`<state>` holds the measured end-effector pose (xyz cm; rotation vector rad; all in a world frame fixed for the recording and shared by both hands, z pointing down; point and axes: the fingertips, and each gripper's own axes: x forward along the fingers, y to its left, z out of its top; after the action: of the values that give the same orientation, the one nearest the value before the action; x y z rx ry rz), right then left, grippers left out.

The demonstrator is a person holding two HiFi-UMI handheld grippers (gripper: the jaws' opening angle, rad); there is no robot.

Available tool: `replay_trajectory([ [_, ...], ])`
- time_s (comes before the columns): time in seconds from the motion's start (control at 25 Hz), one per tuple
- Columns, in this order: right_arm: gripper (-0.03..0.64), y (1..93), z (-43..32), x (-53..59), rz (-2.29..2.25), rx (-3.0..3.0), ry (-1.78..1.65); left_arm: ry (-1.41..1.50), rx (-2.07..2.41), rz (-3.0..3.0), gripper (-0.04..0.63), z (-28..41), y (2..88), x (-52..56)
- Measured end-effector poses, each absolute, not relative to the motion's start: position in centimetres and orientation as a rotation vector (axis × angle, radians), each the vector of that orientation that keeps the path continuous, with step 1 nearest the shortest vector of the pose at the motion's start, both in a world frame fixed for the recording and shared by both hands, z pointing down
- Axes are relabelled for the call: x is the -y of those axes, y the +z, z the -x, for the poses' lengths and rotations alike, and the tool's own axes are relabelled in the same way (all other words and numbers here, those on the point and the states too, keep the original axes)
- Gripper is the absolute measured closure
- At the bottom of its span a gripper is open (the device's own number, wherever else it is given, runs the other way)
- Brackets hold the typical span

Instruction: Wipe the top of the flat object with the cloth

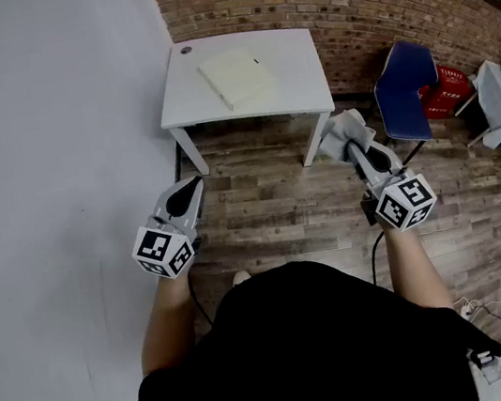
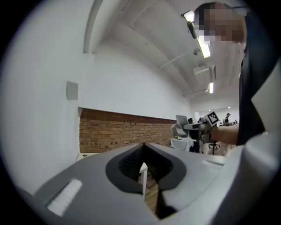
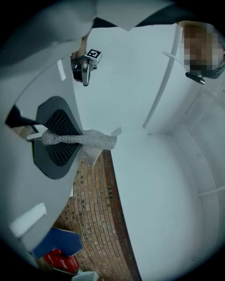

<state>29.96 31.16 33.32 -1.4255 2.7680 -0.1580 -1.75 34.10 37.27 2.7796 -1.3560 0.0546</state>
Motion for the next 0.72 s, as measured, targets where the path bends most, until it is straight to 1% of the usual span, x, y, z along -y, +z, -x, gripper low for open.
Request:
replay_trajectory([
  [0.72, 0.601, 34.5, -33.3, -29.8, 1.398, -2.737, -0.22, 0.066, 1.375, -2.77, 0.594, -0.9, 37.9, -33.6],
])
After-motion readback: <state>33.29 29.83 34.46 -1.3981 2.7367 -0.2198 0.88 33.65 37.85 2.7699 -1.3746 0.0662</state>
